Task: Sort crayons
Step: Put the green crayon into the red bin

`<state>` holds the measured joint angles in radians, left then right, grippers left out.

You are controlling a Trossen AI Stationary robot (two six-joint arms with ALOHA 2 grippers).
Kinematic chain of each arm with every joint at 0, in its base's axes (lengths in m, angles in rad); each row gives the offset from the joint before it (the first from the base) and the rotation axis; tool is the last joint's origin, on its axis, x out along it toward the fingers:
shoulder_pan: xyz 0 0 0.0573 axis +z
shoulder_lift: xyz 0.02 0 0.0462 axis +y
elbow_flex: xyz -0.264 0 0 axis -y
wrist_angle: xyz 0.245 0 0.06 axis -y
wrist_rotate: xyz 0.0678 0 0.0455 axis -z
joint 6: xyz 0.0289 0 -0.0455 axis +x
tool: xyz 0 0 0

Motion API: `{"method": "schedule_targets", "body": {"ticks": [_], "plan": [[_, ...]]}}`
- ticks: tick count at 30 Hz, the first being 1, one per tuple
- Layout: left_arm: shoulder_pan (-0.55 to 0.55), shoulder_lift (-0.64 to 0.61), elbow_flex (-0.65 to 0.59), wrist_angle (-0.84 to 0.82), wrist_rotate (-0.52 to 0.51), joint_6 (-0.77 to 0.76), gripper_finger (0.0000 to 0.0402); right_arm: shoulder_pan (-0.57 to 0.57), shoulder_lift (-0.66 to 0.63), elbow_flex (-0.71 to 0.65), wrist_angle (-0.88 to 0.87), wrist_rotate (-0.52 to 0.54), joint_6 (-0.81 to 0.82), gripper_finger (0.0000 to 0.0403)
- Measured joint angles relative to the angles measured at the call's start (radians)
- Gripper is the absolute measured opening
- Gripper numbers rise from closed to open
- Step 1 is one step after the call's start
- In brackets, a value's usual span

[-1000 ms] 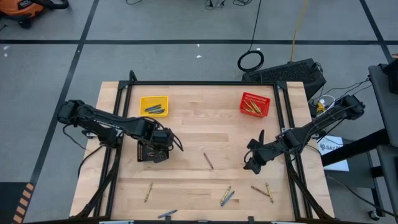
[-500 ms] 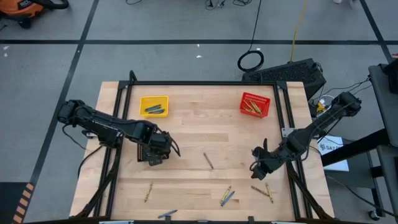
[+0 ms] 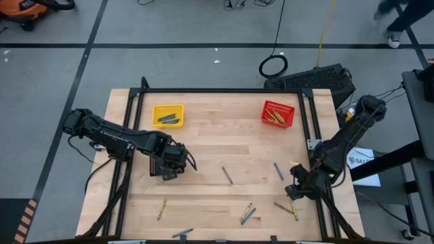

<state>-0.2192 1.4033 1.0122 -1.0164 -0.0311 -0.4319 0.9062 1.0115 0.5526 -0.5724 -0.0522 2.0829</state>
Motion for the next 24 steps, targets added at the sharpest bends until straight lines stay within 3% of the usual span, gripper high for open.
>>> {"method": "schedule_targets", "body": {"ticks": [8, 13, 19, 24], "plan": [[0.0, 0.0, 0.0, 0.0, 0.0, 0.001, 0.0063, 0.11, 0.041, 0.0, 0.066, 0.134, 0.146, 0.0125], [0.0, 0.0, 0.0, 0.0, 0.0, 0.002, 0.0063, 0.138, 0.156, 0.004, 0.118, 0.113, 0.163, 0.0125], [0.0, 0.0, 0.0, 0.001, 0.0, 0.001, 0.0063, 0.142, 0.217, 0.105, -0.008, 0.133, 0.193, 0.0125], [0.0, 0.0, 0.0, 0.004, 0.0, 0.002, 0.0063, 0.143, 0.263, 0.12, 0.063, 0.132, 0.153, 0.0125]]}}
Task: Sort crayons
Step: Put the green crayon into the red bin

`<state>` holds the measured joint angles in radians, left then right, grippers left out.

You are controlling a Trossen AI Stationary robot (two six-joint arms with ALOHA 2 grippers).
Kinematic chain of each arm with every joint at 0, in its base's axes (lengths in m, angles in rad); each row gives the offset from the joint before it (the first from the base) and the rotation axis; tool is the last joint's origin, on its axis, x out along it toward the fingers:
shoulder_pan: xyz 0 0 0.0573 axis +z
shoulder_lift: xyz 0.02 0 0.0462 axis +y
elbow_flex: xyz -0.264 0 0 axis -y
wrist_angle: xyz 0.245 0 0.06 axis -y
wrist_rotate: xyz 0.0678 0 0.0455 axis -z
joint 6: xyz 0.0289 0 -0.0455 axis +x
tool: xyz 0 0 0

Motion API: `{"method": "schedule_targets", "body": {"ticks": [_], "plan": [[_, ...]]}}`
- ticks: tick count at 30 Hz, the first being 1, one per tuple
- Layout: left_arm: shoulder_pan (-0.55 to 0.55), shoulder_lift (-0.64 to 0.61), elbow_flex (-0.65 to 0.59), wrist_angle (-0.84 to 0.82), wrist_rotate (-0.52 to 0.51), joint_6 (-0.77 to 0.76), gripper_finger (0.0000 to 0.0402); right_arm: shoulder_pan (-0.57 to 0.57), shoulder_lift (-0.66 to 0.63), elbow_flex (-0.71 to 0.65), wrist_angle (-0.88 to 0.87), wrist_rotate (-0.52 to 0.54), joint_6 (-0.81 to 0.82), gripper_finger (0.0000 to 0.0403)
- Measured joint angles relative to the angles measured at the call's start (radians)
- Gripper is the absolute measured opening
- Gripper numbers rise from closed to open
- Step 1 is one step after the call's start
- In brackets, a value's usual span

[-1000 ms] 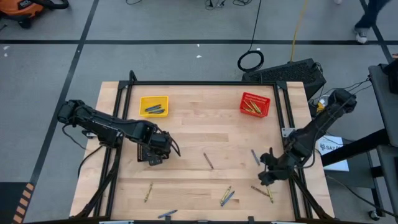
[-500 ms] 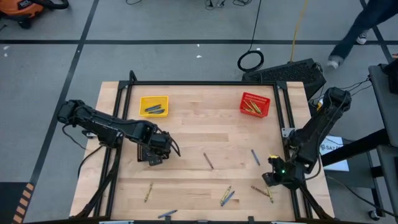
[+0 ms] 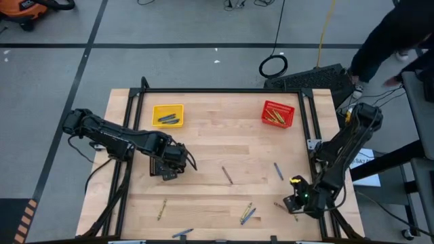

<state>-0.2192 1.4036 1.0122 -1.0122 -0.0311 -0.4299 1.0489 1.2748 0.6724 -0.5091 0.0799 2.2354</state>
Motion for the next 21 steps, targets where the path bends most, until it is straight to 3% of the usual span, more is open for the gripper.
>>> {"method": "schedule_targets", "body": {"ticks": [12, 21], "plan": [[0.0, 0.0, 0.0, 0.002, 0.0, 0.018, 0.0063, 0.0, 0.104, 0.0, 0.029, -0.007, -0.003, 0.0125], [0.0, 0.0, 0.0, 0.01, 0.0, 0.018, 0.0063, -0.001, 0.183, 0.004, 0.03, -0.073, 0.001, 0.0125]]}}
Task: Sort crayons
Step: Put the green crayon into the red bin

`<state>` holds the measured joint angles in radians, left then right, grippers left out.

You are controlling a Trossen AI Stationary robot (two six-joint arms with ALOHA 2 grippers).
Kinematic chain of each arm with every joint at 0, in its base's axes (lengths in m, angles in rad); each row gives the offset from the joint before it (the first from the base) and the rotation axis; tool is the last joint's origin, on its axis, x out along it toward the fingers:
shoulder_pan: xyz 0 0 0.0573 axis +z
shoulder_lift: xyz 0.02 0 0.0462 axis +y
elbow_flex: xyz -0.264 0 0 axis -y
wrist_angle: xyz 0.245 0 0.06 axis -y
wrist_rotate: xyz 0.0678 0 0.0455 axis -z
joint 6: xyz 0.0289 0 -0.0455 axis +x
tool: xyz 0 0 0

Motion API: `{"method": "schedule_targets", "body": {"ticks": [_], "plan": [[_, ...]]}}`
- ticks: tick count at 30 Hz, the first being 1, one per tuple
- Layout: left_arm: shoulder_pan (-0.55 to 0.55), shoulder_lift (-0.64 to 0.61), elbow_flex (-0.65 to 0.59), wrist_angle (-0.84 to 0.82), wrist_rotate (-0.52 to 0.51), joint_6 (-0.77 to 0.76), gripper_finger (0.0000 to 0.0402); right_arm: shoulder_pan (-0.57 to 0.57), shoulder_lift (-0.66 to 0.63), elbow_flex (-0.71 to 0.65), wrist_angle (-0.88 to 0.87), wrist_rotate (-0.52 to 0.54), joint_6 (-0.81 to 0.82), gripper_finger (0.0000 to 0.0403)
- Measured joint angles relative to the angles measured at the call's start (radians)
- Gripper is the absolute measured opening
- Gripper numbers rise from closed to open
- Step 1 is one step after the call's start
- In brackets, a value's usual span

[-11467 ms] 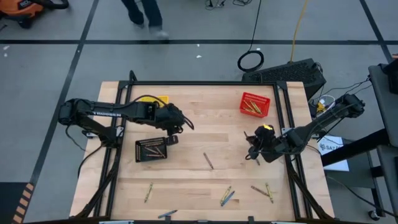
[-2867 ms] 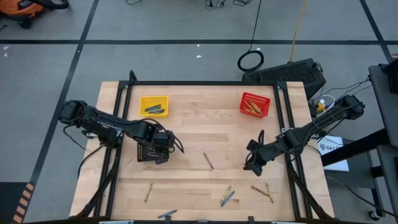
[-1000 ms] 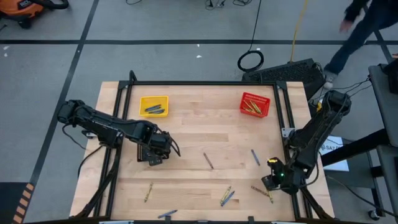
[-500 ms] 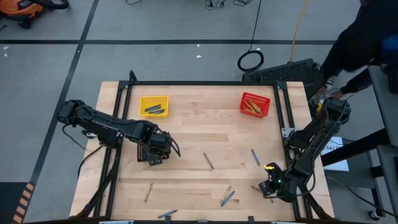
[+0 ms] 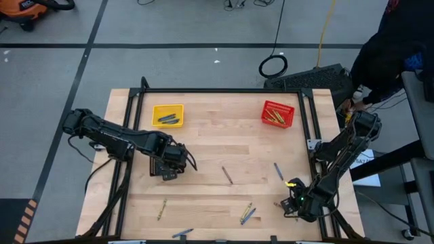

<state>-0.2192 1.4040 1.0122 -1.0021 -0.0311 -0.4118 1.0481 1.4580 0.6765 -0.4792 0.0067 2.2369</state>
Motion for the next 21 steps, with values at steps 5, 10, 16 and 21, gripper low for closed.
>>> {"method": "schedule_targets", "body": {"ticks": [5, 10, 16, 21], "plan": [[0.0, 0.0, 0.0, 0.001, 0.0, 0.0, 0.0063, 0.0, 0.024, -0.001, -0.014, 0.0, -0.002, 0.0125], [0.0, 0.0, 0.0, 0.001, 0.0, 0.0, 0.0063, 0.0, 0.029, -0.002, -0.04, -0.001, 0.008, 0.0125], [0.0, 0.0, 0.0, 0.001, 0.0, 0.0, 0.0063, -0.007, 0.031, -0.003, -0.075, -0.006, 0.025, 0.0125], [0.0, 0.0, 0.0, 0.001, 0.0, 0.0, 0.0063, -0.008, 0.031, -0.003, -0.101, -0.005, 0.023, 0.0124]]}}
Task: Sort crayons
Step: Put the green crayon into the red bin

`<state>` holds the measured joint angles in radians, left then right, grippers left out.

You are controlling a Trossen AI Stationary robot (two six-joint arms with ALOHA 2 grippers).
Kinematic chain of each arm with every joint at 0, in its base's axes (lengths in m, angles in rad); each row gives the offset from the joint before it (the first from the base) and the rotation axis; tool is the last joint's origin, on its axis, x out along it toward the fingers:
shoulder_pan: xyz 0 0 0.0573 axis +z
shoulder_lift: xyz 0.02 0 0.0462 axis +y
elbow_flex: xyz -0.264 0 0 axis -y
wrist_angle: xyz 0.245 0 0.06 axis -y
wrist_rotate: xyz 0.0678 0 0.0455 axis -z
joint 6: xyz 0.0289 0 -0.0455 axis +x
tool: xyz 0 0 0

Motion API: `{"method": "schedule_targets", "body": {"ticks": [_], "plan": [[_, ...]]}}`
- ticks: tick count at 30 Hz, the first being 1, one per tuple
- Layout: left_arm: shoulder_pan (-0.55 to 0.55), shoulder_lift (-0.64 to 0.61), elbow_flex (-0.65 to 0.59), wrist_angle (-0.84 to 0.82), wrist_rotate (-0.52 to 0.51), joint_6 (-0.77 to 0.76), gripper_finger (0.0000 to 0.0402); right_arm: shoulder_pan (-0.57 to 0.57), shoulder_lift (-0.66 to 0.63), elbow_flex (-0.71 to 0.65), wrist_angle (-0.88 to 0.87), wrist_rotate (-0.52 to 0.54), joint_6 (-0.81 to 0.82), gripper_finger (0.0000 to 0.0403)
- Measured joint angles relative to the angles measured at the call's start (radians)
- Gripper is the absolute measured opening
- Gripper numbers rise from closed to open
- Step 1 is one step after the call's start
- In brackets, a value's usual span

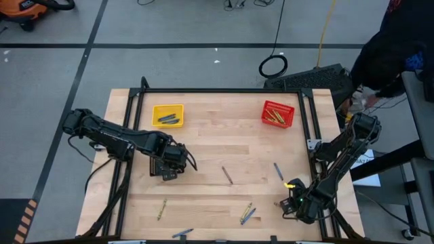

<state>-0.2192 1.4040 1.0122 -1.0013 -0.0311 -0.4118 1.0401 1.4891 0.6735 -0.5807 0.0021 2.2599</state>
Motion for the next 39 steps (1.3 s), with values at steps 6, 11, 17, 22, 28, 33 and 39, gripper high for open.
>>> {"method": "schedule_targets", "body": {"ticks": [6, 11, 17, 22, 28, 33, 39], "plan": [[0.0, 0.0, 0.0, 0.004, 0.0, 0.0, 0.0063, 0.0, 0.0, 0.0, -0.022, -0.001, -0.02, 0.0085], [0.0, 0.0, 0.0, 0.008, 0.0, 0.0, 0.0063, -0.001, 0.0, 0.0, -0.04, -0.003, -0.019, 0.0036], [0.0, 0.0, 0.0, 0.008, 0.0, 0.0, 0.0063, -0.001, 0.006, 0.0, -0.049, 0.001, -0.02, 0.0004], [0.0, 0.0, 0.0, 0.017, 0.0, 0.0, 0.0063, -0.001, 0.039, 0.003, -0.051, 0.004, -0.051, 0.0003], [0.0, 0.0, 0.0, 0.017, 0.0, 0.0, 0.0063, 0.0, 0.029, 0.001, -0.039, 0.035, -0.085, 0.0001], [0.0, 0.0, 0.0, 0.016, 0.0, 0.001, 0.0063, 0.001, -0.01, -0.004, -0.031, 0.042, -0.099, 0.0], [0.0, 0.0, 0.0, 0.016, 0.0, 0.001, 0.0063, 0.0, -0.079, -0.004, -0.022, 0.108, -0.12, 0.0]]}}
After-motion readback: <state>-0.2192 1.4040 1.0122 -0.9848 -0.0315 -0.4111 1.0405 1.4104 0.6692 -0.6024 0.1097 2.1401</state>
